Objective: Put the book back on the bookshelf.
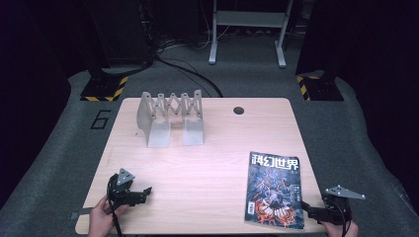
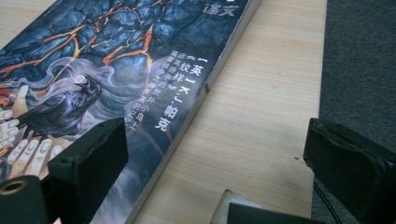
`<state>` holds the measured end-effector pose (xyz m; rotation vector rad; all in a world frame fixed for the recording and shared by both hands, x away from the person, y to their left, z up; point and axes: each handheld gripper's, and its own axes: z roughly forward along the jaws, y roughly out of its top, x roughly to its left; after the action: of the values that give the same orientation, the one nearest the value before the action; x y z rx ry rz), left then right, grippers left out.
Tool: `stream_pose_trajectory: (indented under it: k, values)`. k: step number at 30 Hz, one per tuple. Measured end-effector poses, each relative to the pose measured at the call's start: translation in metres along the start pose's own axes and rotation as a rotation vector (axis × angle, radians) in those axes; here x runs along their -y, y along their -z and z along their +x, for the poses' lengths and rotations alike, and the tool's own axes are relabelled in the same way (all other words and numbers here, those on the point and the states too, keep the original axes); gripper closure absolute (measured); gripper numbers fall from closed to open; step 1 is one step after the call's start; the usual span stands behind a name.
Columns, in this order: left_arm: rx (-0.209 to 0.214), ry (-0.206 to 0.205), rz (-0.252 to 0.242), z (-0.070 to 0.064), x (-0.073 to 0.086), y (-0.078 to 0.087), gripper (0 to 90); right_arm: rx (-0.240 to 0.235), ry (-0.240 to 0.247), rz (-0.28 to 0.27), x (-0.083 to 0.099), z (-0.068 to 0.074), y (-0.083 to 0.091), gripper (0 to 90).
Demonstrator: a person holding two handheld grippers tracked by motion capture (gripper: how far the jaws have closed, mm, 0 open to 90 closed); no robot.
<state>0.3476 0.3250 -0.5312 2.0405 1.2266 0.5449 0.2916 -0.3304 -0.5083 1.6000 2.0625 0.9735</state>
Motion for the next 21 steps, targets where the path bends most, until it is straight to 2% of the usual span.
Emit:
stream_pose_trajectory:
  k: [4,5,8,9,15,21]
  values:
    - [-0.003,0.002,-0.004,0.000,0.000,0.000,6.8,-0.014,0.003,0.011,-0.004,0.004,-0.001,6.4]
    - [-0.004,0.002,-0.004,0.000,0.000,0.000,6.7,-0.029,0.026,0.017,-0.007,0.007,-0.003,6.9]
    - [-0.007,0.000,0.008,0.000,0.000,0.001,6.7,-0.042,0.033,0.028,-0.009,0.011,-0.006,7.9]
    - [-0.025,0.008,0.009,-0.002,0.000,0.001,6.4,-0.047,0.048,0.040,-0.011,0.016,-0.010,9.4]
    - [-0.033,0.016,-0.003,-0.003,0.000,0.000,6.1,-0.056,0.059,0.070,-0.016,0.023,-0.017,14.7]
    - [-0.036,0.018,-0.003,-0.003,0.000,0.000,6.0,-0.058,0.073,0.111,-0.016,0.031,-0.024,24.0]
